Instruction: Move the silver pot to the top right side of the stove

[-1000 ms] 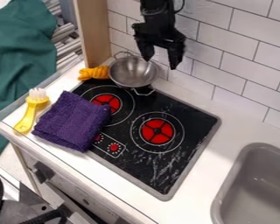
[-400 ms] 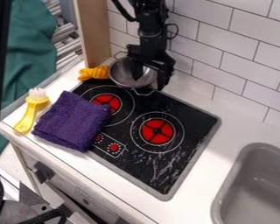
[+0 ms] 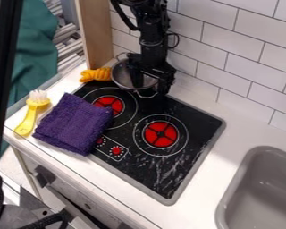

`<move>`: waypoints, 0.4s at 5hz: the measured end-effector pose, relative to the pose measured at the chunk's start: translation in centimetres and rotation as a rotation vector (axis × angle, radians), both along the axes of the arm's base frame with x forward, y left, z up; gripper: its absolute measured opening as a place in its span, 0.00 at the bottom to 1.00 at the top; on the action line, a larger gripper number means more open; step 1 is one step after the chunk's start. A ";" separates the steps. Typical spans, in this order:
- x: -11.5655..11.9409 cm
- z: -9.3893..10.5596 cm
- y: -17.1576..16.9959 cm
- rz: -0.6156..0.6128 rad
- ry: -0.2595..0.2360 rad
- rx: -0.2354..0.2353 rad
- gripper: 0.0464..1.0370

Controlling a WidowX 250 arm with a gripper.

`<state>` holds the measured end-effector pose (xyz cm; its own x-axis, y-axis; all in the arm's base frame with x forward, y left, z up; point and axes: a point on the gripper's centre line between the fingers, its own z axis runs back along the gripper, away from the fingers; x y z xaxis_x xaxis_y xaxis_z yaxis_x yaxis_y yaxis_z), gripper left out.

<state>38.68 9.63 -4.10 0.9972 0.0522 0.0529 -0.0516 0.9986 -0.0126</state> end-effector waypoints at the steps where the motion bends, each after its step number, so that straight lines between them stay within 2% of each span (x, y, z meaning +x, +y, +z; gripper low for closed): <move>1: 0.4 0.0 -0.2 0.001 -0.018 0.016 0.62; 2: 0.1 0.3 -0.5 -0.008 -0.024 0.022 0.41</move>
